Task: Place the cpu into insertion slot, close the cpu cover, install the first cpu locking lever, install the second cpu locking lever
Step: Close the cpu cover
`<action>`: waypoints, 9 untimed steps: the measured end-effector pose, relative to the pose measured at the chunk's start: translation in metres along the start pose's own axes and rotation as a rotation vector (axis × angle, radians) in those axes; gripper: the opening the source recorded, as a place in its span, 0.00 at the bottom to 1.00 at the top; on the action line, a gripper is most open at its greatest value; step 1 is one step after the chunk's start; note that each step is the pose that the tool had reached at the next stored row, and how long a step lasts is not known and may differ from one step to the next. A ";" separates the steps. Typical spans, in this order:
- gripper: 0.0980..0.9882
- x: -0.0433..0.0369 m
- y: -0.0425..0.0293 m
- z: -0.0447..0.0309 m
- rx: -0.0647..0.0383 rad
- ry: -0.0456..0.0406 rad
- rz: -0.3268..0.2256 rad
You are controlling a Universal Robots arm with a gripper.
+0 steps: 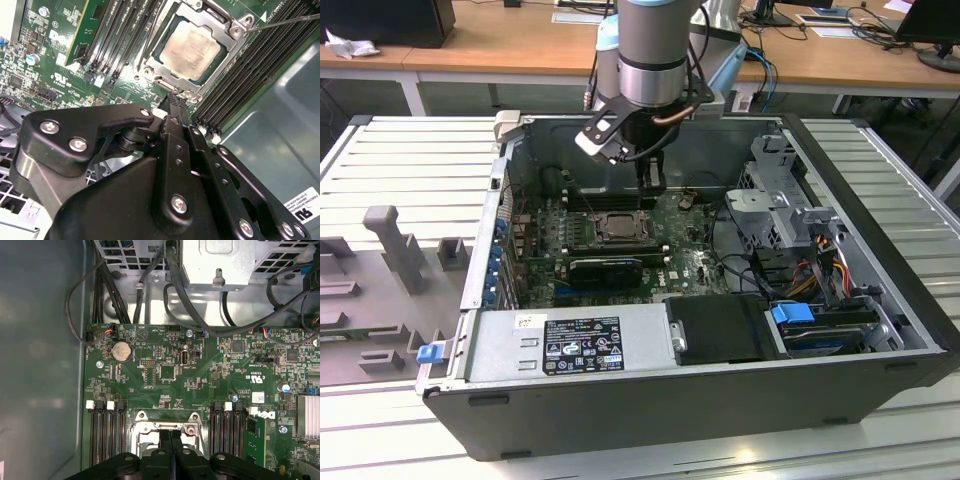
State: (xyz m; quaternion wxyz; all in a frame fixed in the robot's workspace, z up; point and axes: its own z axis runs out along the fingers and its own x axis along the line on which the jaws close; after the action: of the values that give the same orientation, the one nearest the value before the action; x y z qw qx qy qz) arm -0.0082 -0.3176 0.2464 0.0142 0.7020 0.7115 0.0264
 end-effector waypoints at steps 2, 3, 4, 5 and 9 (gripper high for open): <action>0.01 0.0000 -0.0009 0.0000 0.000 0.0000 0.000; 0.01 0.0000 -0.0015 -0.0001 0.000 0.0000 0.000; 0.01 0.0000 -0.0021 -0.0001 0.000 0.0000 0.000; 0.01 0.0000 -0.0027 -0.0001 0.000 0.0000 0.000; 0.01 0.0001 -0.0075 -0.0004 0.000 0.0000 0.000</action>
State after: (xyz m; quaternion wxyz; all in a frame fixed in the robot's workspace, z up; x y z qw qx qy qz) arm -0.0157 -0.3176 0.2464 0.0142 0.7020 0.7115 0.0264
